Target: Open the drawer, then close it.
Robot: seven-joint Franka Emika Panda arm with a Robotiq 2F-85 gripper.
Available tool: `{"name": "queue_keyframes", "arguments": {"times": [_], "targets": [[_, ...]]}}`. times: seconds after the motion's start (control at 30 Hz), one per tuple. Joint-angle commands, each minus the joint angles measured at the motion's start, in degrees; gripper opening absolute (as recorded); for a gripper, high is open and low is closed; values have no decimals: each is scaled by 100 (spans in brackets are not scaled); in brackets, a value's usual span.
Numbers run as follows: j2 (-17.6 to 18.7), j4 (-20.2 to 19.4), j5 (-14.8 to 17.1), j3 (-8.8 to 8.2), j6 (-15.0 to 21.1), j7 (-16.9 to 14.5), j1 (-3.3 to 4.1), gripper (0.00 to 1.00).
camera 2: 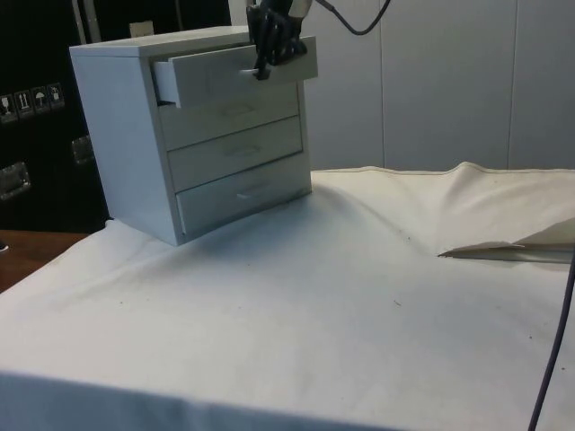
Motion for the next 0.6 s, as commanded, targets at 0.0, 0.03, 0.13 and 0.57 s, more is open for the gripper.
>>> {"name": "queue_keyframes", "arguments": {"times": [0.0, 0.03, 0.13, 0.57], "targets": [[-138, -80, -246, 40, -29, 126, -115, 0], [-29, -23, -23, -6, 0, 11, -6, 0], [-246, -183, -304, 40, -29, 132, -132, 0], [-418, -384, -201, -6, -6, 23, -17, 0]]}}
